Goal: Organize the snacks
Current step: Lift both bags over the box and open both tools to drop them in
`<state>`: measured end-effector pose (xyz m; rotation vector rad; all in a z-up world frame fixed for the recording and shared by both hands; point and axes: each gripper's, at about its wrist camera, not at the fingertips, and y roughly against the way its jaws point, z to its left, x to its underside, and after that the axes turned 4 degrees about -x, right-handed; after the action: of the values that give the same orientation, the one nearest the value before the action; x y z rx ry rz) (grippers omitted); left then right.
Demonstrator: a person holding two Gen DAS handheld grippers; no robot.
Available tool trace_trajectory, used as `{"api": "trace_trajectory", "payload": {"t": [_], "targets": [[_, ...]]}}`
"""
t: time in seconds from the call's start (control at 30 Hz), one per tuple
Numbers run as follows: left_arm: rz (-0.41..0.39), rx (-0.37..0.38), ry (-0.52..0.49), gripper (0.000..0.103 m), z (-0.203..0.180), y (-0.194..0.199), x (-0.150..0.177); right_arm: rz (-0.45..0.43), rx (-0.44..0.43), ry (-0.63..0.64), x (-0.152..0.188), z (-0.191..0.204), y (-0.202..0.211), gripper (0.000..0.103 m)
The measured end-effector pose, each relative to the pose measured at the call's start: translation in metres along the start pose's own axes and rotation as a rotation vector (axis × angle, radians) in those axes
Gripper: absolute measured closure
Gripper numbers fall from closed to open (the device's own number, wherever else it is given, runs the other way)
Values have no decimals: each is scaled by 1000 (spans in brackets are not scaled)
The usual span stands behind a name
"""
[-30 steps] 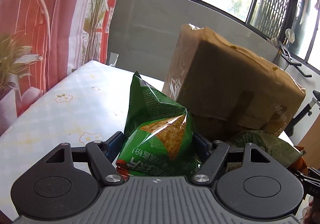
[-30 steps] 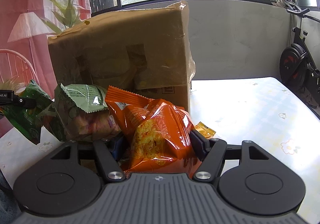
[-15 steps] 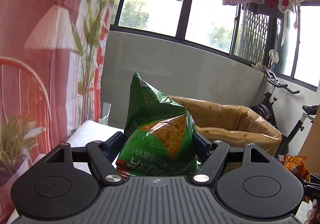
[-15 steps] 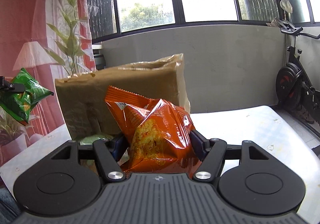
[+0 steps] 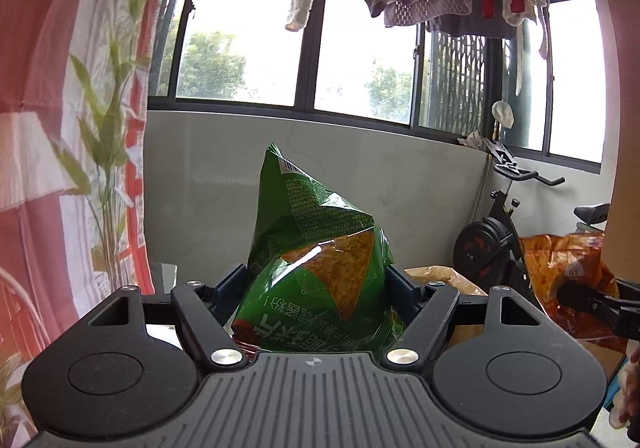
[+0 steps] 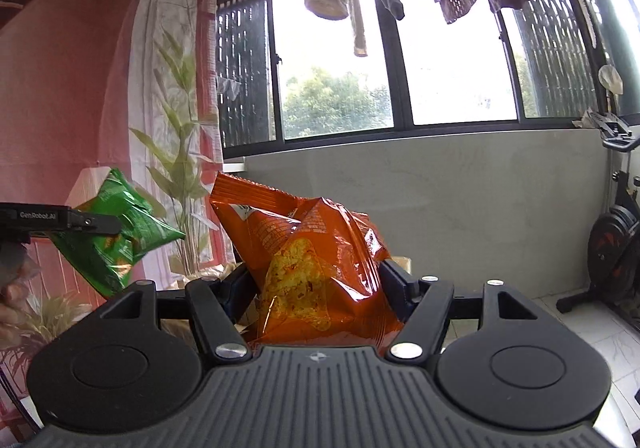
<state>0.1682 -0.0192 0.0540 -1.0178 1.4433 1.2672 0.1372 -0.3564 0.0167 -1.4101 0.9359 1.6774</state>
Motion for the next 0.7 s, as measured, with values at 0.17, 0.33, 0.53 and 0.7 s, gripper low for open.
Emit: {"api": "trace_trajectory", "payload": {"t": [0.17,0.33,0.53,0.7], "targets": [[23,-7,-12,26,-16,-44,-4,20,-38,56,-18,4,-60,35],[90,-37,-35,26,-27,-87,4,107,-31,45,-18,6,-119,35],[149,-48,-62,25,-33,-121,17,233,-27,28,-4,3,-165,35],[198,-28,-63,18,-29,-132,26,312,4,13,6,-1,-178,32]]}}
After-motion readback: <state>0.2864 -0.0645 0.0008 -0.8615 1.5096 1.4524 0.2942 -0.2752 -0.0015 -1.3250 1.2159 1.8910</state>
